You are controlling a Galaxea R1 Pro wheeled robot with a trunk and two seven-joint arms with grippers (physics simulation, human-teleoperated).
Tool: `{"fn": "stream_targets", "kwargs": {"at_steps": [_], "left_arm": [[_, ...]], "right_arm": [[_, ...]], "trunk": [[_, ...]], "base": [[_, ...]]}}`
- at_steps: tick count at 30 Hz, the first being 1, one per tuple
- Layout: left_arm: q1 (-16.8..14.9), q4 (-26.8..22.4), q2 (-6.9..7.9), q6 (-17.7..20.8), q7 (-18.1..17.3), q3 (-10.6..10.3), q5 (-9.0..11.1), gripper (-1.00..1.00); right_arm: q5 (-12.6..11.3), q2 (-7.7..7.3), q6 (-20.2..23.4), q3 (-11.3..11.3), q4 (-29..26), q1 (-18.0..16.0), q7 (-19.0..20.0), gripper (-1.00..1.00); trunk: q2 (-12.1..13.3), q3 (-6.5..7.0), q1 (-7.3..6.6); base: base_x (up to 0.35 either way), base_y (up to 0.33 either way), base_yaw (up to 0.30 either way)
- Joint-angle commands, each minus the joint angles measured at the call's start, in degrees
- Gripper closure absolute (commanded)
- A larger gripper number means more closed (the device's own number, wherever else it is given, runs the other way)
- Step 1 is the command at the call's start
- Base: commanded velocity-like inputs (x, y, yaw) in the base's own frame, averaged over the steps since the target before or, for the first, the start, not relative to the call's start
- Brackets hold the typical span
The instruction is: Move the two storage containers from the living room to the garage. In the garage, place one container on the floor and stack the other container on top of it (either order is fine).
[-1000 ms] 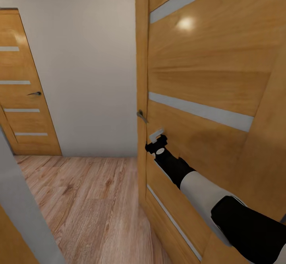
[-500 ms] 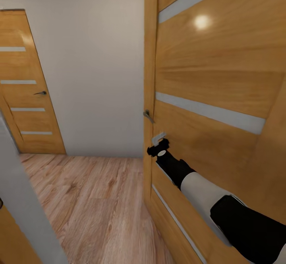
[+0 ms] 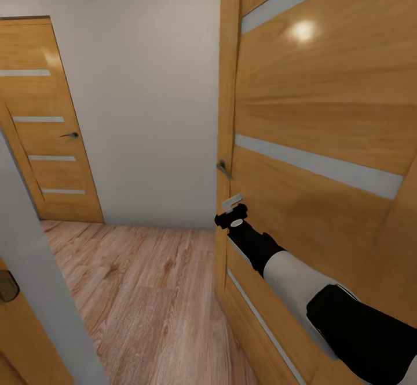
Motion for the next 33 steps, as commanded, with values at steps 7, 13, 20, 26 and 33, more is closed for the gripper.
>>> {"fn": "stream_targets", "kwargs": {"at_steps": [7,13,20,26,33], "left_arm": [[0.0,0.1,0.11,0.0,0.1,0.0,0.6,-1.0],[0.0,0.1,0.11,0.0,0.1,0.0,0.6,-1.0],[0.0,0.1,0.12,0.0,0.1,0.0,0.6,-1.0],[0.0,0.1,0.12,0.0,0.1,0.0,0.6,-1.0],[0.0,0.1,0.05,-0.1,0.1,0.0,0.5,-1.0]], "right_arm": [[-0.3,0.0,0.4,0.8,0.0,-0.1,-3.2,-1.0],[-0.5,0.0,0.3,0.8,0.0,-0.1,-3.5,-1.0],[-0.6,0.0,0.2,0.8,0.2,-0.1,-3.6,-1.0],[-0.7,0.0,0.0,0.7,2.9,-0.1,-3.6,-1.0],[-0.6,0.0,-0.2,0.7,3.9,-0.1,-3.6,-1.0]], "trunk": [[0.0,-0.06,0.0],[0.0,-0.06,0.0],[0.0,-0.06,0.0],[0.0,-0.06,0.0],[0.0,-0.06,0.0]], "base": [[0.213,0.0,0.001],[0.315,0.0,0.0],[0.323,0.0,0.0],[0.321,0.0,0.0],[0.231,0.0,0.0]]}}
